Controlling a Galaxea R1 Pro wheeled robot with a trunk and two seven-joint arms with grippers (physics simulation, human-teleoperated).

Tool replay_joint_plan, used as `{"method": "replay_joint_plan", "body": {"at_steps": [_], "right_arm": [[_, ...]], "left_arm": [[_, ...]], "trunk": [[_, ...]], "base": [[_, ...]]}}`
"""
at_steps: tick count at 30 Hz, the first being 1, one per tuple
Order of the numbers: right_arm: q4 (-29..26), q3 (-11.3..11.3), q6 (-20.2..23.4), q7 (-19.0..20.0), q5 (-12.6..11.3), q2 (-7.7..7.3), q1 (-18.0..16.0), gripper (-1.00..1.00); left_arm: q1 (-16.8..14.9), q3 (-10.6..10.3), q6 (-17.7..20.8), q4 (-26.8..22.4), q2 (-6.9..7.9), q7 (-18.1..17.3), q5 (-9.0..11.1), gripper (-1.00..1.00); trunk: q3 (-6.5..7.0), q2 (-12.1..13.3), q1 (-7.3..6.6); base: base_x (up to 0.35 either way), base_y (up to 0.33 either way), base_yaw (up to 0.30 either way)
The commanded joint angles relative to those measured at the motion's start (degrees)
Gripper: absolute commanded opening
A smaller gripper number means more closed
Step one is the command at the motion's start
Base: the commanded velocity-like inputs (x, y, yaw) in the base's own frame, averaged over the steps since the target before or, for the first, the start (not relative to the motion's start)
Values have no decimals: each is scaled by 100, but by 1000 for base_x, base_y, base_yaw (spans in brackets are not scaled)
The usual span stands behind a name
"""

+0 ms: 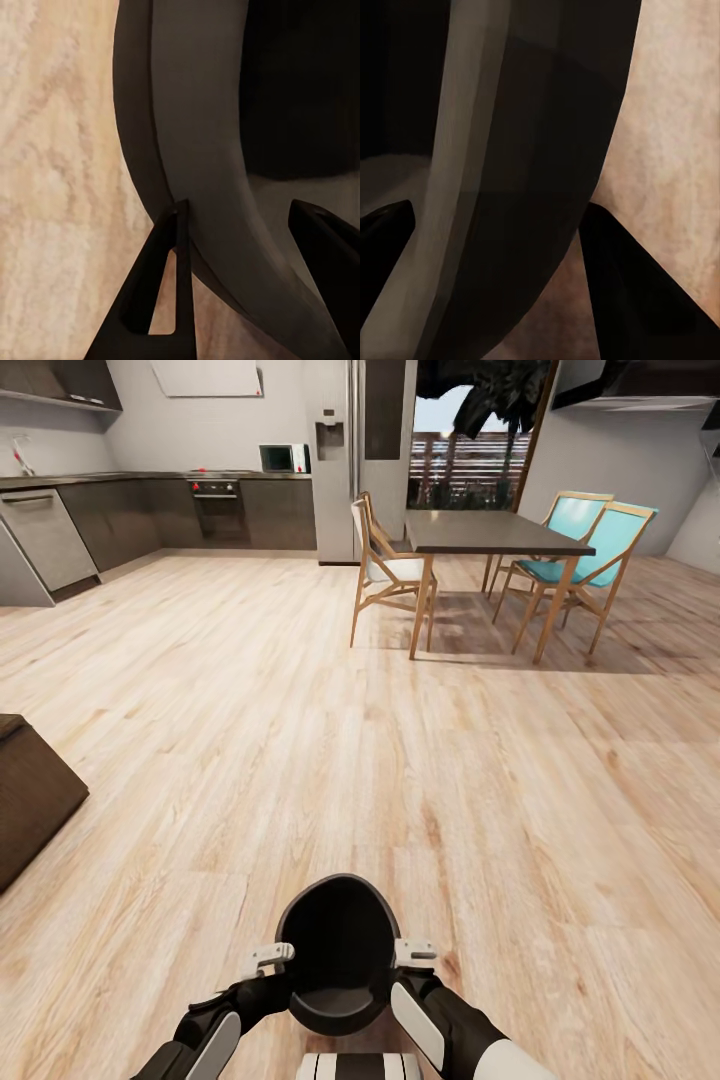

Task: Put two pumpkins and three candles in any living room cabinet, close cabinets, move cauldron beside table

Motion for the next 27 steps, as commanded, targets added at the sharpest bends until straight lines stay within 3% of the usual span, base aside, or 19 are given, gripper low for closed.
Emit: {"method": "replay_joint_plan", "body": {"at_steps": [1,4,27], "right_arm": [[-50,55,-18,-41,-148,1,-4,-100],[-50,55,-18,-41,-148,1,-3,-100],[-58,30,-138,-41,-165,1,-1,-100]], "left_arm": [[-5,-63,-21,-13,2,33,234,-100],[-5,-58,-22,-13,2,33,234,-100],[-5,-64,37,-75,2,37,243,-100]], "trunk": [[-4,-2,-2],[-4,-2,-2],[505,28,-61]], "base": [[0,0,0],[0,0,0],[0,0,0]]}}
